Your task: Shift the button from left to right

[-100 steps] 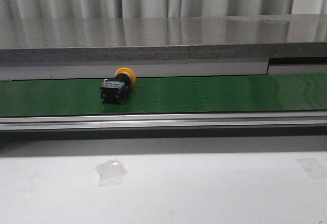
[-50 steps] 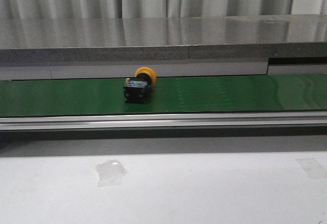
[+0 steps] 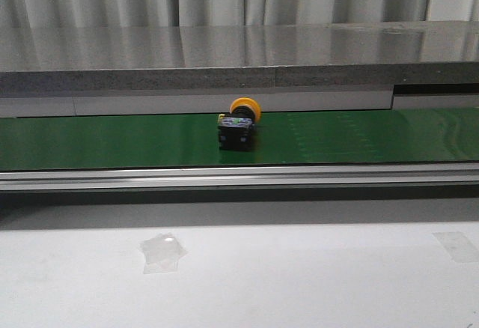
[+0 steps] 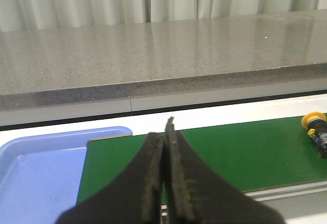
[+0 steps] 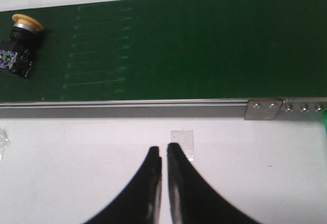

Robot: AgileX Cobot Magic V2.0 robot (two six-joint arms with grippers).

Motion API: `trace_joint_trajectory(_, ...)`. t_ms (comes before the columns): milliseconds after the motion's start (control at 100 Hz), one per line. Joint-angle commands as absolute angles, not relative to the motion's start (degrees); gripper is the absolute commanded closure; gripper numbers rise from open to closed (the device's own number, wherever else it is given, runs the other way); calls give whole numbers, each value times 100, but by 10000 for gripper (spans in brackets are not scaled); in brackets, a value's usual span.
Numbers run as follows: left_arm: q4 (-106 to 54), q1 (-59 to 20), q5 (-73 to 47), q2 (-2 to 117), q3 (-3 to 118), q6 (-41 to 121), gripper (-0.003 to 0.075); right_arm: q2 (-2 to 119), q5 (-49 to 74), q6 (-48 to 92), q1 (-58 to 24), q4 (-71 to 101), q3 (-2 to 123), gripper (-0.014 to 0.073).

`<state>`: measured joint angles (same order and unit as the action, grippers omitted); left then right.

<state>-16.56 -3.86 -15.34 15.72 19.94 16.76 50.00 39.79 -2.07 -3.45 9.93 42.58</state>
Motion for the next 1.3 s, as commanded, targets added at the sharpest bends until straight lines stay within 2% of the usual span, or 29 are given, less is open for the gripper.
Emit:
trace_joint_trajectory(0, -1738, -445, -1117, 1615, 2138, 1665, 740, 5000, 3716, -201, -334, 1091, 4459, 332)
trace_joint_trajectory(100, -1738, -445, -1117, 1615, 2138, 1665, 740, 5000, 3691, -201, -334, 1126, 4459, 158)
trace_joint_trajectory(190, -1738, -445, -1117, 1615, 2138, 1665, 740, 5000, 3599, -201, -334, 1153, 4459, 90)
trace_joint_trajectory(520, -1738, -445, -1117, 1615, 2138, 1665, 740, 5349, 3532, 287, -339, 1414, 4768, 89)
trace_joint_trajectory(870, -1738, -445, -1117, 1615, 2138, 1665, 740, 6887, 3526, 796, -791, 1432, 5958, 84)
trace_joint_trajectory(1290, -1738, -445, -1117, 1615, 2138, 1665, 740, 8561, 3357, 1028, -1205, 1370, 6834, 79)
